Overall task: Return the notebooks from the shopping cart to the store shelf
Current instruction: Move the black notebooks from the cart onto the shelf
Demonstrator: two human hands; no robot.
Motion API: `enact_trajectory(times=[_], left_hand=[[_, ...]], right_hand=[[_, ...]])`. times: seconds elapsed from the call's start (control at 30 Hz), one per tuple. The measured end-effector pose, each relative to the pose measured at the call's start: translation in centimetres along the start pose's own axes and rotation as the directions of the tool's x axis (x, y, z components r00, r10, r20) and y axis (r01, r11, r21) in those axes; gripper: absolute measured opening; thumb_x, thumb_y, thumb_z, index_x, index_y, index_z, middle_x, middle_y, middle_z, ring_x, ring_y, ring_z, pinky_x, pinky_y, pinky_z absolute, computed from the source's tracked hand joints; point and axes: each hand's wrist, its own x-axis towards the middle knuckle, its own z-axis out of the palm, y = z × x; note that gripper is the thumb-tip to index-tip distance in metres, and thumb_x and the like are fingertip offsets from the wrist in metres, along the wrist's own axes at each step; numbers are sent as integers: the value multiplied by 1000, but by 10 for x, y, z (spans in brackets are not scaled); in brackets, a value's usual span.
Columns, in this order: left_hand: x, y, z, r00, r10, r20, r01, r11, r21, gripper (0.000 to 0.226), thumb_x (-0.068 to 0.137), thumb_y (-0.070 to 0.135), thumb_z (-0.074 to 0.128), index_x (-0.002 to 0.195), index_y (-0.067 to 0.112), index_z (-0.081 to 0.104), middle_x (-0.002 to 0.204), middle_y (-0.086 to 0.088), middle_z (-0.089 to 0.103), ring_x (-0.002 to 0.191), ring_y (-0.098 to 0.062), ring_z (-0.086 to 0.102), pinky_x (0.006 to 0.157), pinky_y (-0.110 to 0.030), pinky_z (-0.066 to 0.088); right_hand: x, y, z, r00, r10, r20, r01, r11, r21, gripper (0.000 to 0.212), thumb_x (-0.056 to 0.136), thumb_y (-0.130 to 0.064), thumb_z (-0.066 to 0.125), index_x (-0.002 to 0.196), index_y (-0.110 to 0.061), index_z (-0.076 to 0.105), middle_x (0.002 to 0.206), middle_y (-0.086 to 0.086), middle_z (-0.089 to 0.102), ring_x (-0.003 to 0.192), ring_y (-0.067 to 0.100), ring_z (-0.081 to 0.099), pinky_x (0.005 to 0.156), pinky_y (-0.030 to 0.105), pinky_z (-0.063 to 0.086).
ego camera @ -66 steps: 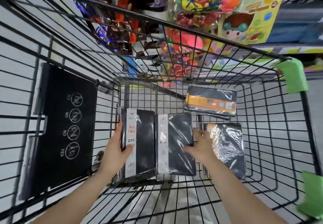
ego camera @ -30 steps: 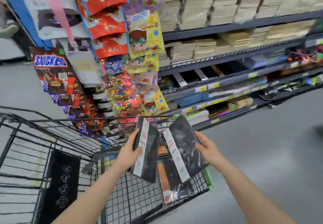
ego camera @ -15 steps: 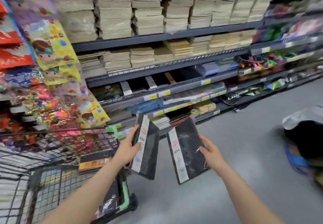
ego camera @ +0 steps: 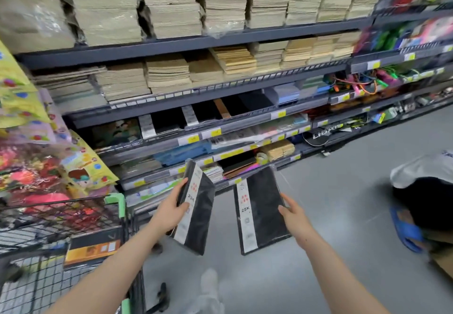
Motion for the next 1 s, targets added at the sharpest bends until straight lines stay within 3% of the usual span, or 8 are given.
enact_trajectory(times=[0.23,0.47,0.57,0.63,0.7,0.8,0.9,1.0], left_hand=[[95,18,-4,998,-58,-14,57,997,-60,63,92,9,49,141,40,24,142,2,43,125,-25,47,101,-43,42],[149,37,-35,987,-105,-118,94,991,-95,62,92,9,48,142,37,25,141,6,43,123,-21,46,87,-33,39],[155,40,-52,973,-140,-185,113,982,-150,62,90,10,52,142,34,28,134,11,45,122,-19,47,87,-33,39],[153,37,-62,960,-150,-237,106,977,-187,64,83,21,54,139,40,30,133,14,46,125,-18,46,97,-38,40],[149,32,-68,941,-159,-300,88,968,-237,63,84,21,55,139,41,30,140,10,44,129,-16,43,105,-44,38],[141,29,-70,875,-219,-432,51,929,-368,60,91,0,51,140,28,32,146,5,38,133,-13,36,110,-46,33],[133,23,-66,798,-308,-518,32,880,-474,62,89,-7,51,134,33,38,146,1,40,134,-18,38,110,-50,32],[134,20,-58,732,-378,-567,32,850,-526,61,89,-6,51,131,36,40,141,0,46,120,-10,50,94,-23,47]], right_hand=[[94,-53,4,1000,24,19,-24,1000,-1,45,98,-11,38,141,-24,36,141,6,46,128,28,45,107,47,39],[154,-123,19,995,-38,95,43,998,-50,46,99,-10,36,143,-22,33,140,2,42,134,22,38,99,27,36],[180,-146,28,987,-53,149,62,997,-54,46,99,-12,38,143,-25,33,137,-4,41,135,19,36,105,31,32],[201,-157,37,978,-61,197,73,996,-51,45,98,-15,40,140,-30,37,141,-2,44,130,20,43,110,38,34],[222,-168,49,968,-63,244,74,997,-36,44,98,-17,42,138,-33,39,139,5,48,124,22,48,109,43,36],[250,-186,70,944,-76,322,83,996,-8,45,98,-12,41,140,-28,37,142,7,44,128,22,43,108,37,32],[280,-194,93,911,-85,403,82,996,25,46,98,-9,38,141,-25,36,141,-10,39,127,12,39,105,32,30],[316,-197,117,899,-77,431,83,997,6,47,99,-16,40,142,-32,33,152,-8,25,141,16,24,112,40,22]])
